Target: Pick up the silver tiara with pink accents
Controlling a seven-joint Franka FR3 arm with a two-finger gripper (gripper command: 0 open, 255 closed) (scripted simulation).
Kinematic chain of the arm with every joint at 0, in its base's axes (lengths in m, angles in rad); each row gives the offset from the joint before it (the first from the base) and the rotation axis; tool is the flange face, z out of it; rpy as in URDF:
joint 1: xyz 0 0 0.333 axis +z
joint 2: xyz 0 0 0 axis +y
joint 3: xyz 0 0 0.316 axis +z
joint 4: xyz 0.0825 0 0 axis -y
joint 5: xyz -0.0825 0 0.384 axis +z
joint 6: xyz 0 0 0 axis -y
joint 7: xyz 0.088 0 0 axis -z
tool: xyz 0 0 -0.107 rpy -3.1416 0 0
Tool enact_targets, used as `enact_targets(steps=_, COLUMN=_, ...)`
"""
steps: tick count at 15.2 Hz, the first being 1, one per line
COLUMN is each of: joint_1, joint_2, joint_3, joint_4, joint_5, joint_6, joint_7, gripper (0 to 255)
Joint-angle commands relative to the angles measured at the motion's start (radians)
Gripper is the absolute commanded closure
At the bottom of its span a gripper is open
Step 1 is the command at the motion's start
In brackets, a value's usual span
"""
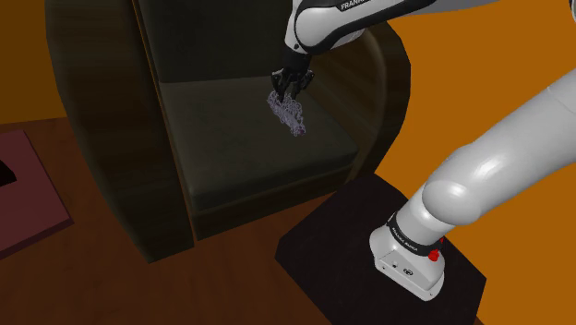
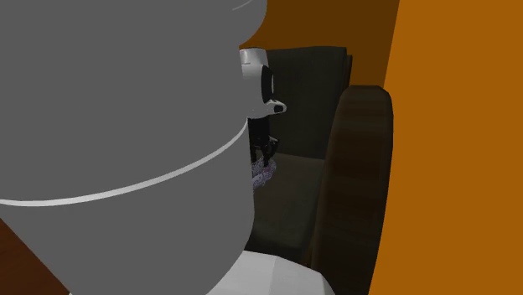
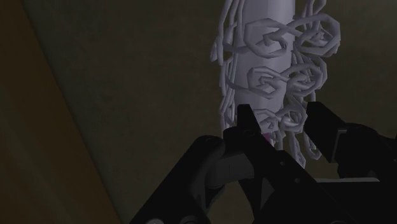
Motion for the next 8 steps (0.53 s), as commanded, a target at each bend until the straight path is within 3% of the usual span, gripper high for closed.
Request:
enact_targets(steps=1, joint_1=0.000, joint_2=0.001, joint_3=0.000, joint_4=0.000, joint_5=0.000, joint_6=0.000, joint_7=0.000, gripper=255)
enact_targets(steps=8, joint_1=0.001, joint_2=-0.025, joint_3=-0.002, joint_4=0.043, joint_5=0.005, joint_6=-0.068, joint_7=-0.007, gripper=255)
